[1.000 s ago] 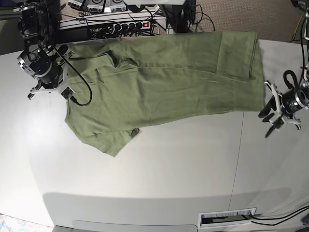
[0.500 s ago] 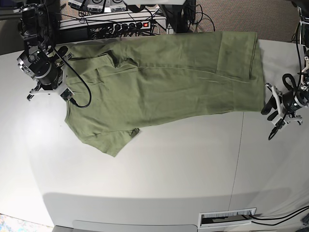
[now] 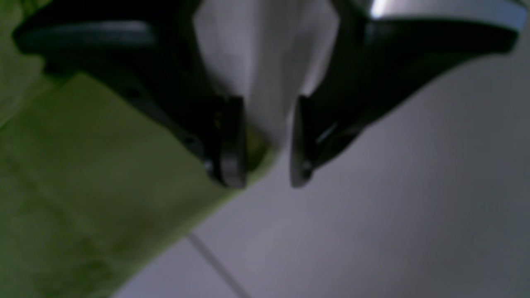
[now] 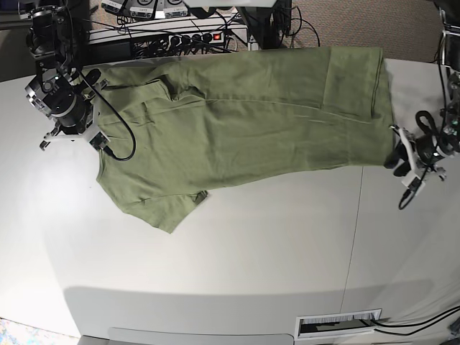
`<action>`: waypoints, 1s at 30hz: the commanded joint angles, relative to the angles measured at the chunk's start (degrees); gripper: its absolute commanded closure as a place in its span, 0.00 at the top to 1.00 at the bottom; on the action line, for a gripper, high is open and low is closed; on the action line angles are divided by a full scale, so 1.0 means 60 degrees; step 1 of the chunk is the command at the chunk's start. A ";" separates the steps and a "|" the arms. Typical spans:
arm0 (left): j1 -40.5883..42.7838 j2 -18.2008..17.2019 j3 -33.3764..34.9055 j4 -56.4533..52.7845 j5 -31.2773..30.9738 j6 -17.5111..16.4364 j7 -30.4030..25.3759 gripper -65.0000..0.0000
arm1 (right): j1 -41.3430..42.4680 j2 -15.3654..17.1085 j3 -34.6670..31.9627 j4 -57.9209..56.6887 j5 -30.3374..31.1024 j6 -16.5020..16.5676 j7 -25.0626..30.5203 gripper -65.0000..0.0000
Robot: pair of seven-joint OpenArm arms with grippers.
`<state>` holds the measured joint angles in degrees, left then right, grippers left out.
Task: Fold the T-shirt properly
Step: 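Move the left gripper to the shirt's side seam and grasp it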
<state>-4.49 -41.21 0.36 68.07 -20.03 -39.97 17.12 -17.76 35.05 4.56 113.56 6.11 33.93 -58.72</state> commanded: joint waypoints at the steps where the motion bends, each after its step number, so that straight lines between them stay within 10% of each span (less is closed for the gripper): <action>1: -0.0146 -0.0131 -0.0080 0.0051 -0.0164 -0.0006 -0.0157 0.31 | 0.0106 0.0164 0.0135 0.0142 -0.0015 -0.0062 0.0022 0.05; 9: -0.0120 -0.0018 0.0036 -0.0018 -0.0164 -0.0006 -0.0058 0.26 | 0.0106 0.0168 0.0135 0.0142 -0.0018 -0.0062 -0.0076 0.05; 13: -0.0127 -0.0015 0.0036 -0.0015 -0.0171 -0.0006 -0.0102 0.00 | 0.0138 0.0168 0.0138 0.0142 -0.0018 -0.0062 -0.0062 0.05; 30: -0.0197 -0.0565 0.0036 0.0656 -0.1563 -0.0006 -0.0215 0.00 | 0.0878 0.0029 0.0135 -0.0324 -0.0270 -0.0062 0.0699 0.07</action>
<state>-4.64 -43.31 1.06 71.09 -28.29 -40.14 16.84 -13.08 34.17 4.67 110.91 4.82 34.26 -55.09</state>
